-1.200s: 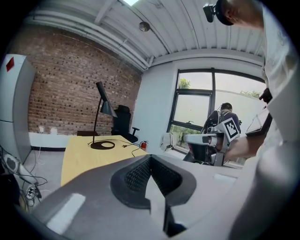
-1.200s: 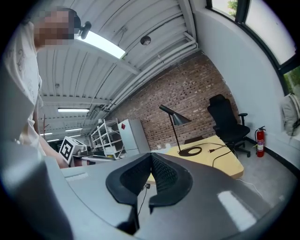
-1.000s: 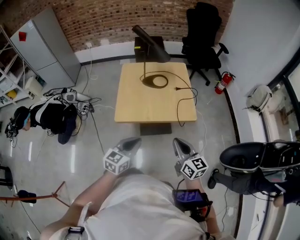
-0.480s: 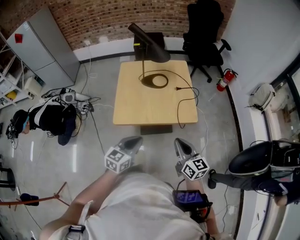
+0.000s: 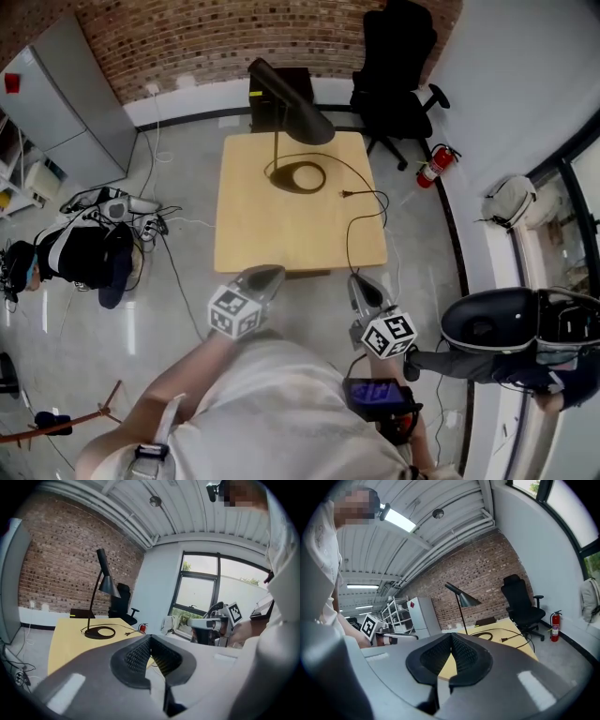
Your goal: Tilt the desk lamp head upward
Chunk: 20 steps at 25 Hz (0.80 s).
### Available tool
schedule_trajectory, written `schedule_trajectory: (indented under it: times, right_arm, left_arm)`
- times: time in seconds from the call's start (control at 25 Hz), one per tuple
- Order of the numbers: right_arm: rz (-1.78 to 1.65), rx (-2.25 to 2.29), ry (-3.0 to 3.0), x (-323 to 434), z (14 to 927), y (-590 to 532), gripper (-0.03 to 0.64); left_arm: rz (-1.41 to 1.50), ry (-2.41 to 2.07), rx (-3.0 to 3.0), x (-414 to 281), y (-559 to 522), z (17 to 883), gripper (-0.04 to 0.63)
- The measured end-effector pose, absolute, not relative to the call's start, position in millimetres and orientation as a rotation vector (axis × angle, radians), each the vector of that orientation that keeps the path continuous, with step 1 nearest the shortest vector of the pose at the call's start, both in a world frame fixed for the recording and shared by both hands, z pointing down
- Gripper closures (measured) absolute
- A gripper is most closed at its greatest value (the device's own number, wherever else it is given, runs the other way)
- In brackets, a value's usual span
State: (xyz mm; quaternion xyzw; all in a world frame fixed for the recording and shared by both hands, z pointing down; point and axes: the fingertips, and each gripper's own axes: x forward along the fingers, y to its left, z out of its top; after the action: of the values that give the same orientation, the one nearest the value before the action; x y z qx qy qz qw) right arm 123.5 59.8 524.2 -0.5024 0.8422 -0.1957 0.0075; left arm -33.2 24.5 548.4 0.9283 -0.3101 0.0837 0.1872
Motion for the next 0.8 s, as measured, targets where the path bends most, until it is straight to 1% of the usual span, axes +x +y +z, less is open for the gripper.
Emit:
schedule_trajectory:
  times: [0.24, 0.52, 0.8]
  right_arm:
    - [-0.61, -1.62, 2.625, 114, 524, 22, 0.606]
    - [-0.602, -1.653, 2.625, 83, 522, -28, 0.606]
    - [-0.613, -1.687, 2.642, 71, 525, -53, 0.606]
  left_arm:
    - [0.215, -0.836, 2.616, -42, -17, 552, 0.595]
    - [0.224, -0.827, 2.622, -76, -64, 552, 0.594]
    - [0.191, -0.851, 2.618, -98, -94, 551, 0.595]
